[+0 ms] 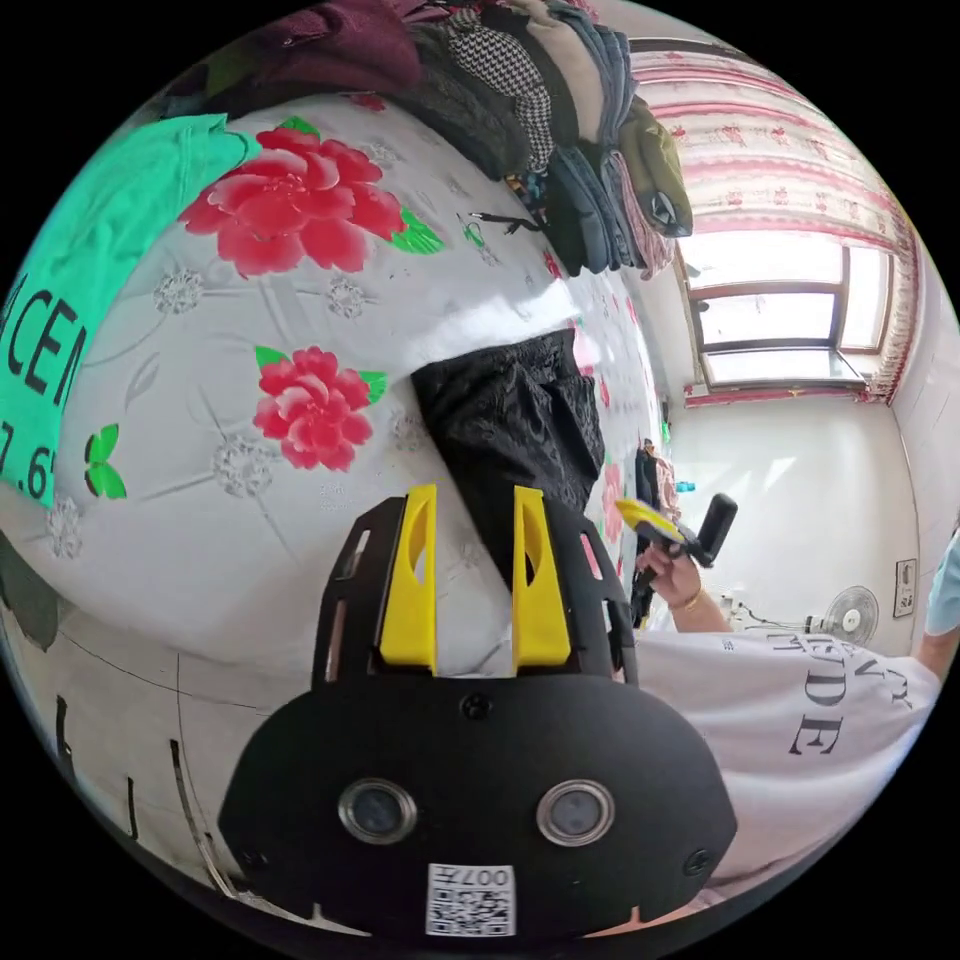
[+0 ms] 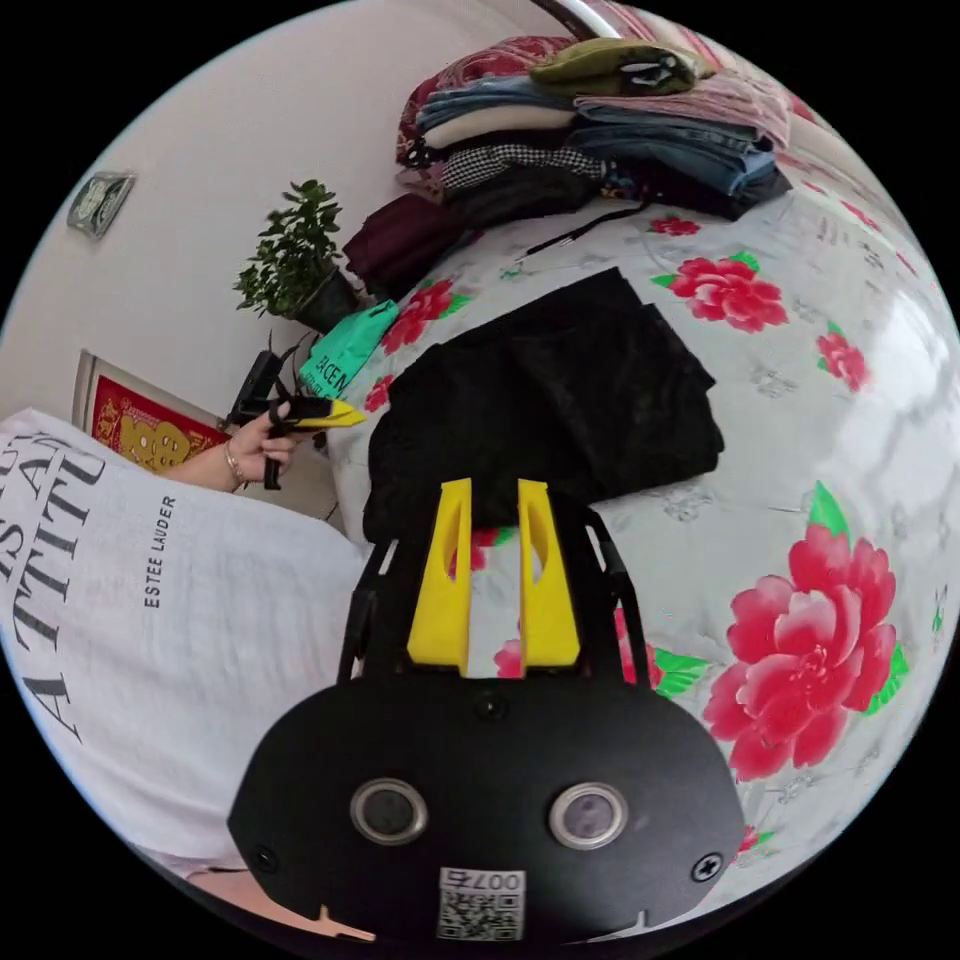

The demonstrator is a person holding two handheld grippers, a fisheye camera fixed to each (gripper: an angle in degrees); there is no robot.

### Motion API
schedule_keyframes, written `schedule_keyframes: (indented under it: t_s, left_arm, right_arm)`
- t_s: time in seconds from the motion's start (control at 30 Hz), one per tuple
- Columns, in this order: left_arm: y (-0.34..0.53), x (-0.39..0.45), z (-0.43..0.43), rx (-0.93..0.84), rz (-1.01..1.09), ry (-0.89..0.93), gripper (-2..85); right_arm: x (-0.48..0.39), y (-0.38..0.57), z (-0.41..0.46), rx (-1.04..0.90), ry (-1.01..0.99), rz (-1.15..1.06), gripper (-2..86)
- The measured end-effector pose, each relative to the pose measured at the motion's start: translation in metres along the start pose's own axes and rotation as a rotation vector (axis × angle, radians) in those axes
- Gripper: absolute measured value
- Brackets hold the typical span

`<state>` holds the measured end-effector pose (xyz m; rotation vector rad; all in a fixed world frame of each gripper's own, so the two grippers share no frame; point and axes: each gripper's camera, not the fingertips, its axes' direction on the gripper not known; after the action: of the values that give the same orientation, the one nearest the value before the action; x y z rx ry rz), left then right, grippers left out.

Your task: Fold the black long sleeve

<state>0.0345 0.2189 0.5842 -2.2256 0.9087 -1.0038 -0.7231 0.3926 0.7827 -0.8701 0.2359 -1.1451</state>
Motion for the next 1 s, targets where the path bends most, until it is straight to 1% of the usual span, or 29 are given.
schedule_keyframes:
  t_s: [0.07,0.17,0.23,0.3,0.33,0.4,0.43,0.5,0.57,0.63,0.8,0.93,1.0]
  left_arm:
    - [0.015,0.018,0.017,-0.062,0.035,0.014,11.9]
    - [0.029,0.055,0.057,-0.172,0.105,0.045,13.3]
    - [0.032,0.077,0.083,-0.255,0.169,-0.010,13.0]
    - [0.027,0.098,0.108,-0.354,0.257,-0.189,10.3]
    - [0.026,0.102,0.111,-0.360,0.273,-0.224,9.2]
    - [0.021,0.104,0.119,-0.374,0.283,-0.194,4.6]
    - [0.020,0.103,0.121,-0.381,0.273,-0.184,4.1]
    - [0.022,0.100,0.121,-0.392,0.280,-0.178,2.5]
    - [0.025,0.100,0.118,-0.392,0.289,-0.189,1.8]
    - [0.027,0.099,0.117,-0.387,0.284,-0.189,1.8]
    - [0.030,0.100,0.116,-0.388,0.284,-0.155,4.7]
    - [0.036,0.094,0.092,-0.351,0.258,-0.086,8.6]
    - [0.034,0.079,0.061,-0.251,0.192,-0.059,9.6]
  right_arm:
    - [0.041,0.001,-0.033,0.063,0.086,0.091,7.2]
    - [0.076,-0.007,-0.048,0.075,0.140,0.148,7.3]
    - [0.085,-0.016,-0.046,0.060,0.130,0.141,6.9]
    - [0.086,-0.023,-0.036,0.018,0.135,0.112,5.8]
    - [0.086,-0.027,-0.028,-0.013,0.133,0.097,4.6]
    - [0.088,-0.030,-0.016,-0.088,0.126,0.082,2.8]
    - [0.089,-0.031,-0.013,-0.134,0.133,0.064,1.8]
    - [0.091,-0.030,-0.021,-0.127,0.148,0.049,0.9]
    - [0.105,-0.027,-0.045,-0.074,0.203,0.082,0.4]
    - [0.122,-0.024,-0.062,-0.038,0.178,0.126,0.4]
    - [0.135,-0.017,-0.051,-0.062,0.149,0.127,2.3]
    - [0.145,0.016,-0.074,0.126,0.034,0.269,6.0]
    - [0.144,0.043,-0.087,0.208,-0.019,0.318,7.2]
